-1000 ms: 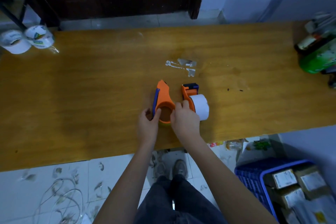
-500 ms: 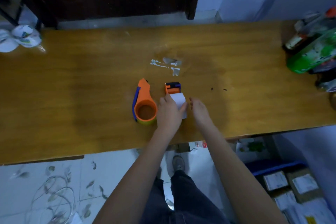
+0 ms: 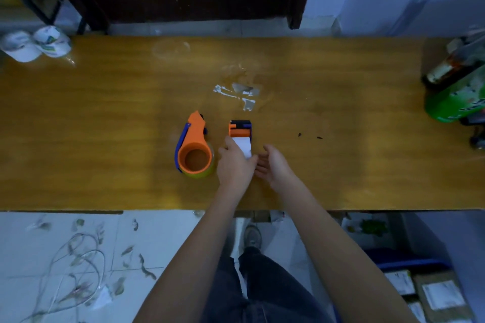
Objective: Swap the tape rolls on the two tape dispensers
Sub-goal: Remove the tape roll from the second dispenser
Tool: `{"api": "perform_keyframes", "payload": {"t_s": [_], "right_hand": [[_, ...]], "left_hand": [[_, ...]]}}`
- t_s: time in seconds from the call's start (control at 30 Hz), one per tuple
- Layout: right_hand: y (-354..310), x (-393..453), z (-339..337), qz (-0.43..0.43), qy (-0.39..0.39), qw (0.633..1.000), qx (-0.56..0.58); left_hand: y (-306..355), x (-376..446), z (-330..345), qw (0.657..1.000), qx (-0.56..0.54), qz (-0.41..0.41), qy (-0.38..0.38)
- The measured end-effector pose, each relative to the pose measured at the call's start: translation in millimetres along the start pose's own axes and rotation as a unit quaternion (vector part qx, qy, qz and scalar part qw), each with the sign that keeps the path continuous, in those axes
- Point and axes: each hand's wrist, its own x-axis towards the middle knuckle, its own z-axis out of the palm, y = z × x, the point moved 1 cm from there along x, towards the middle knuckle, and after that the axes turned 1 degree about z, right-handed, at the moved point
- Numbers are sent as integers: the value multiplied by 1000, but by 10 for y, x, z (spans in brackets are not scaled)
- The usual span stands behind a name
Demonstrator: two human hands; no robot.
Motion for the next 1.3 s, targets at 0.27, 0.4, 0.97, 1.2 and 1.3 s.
{"api": "perform_keyframes", "payload": {"t_s": [0.27, 0.4, 0.97, 1.2, 1.3], "right_hand": [[-58, 44, -60, 29, -2, 999, 15], [-83, -33, -37, -9, -32, 999, 4], [-378, -471, -265, -251, -138, 958, -15], [-349, -480, -278, -243, -148, 958, -20], [-372, -491, -290, -245, -160, 956, -31]], "left_hand": [[63, -1, -54, 999, -23, 25, -6], [19, 34, -189, 990, -136, 33, -24], [-251, -15, -564, 898, -394, 129, -144], [-256, 0, -605, 937, -182, 283, -92], [-242, -15, -612, 925, -198, 317, -68]]}}
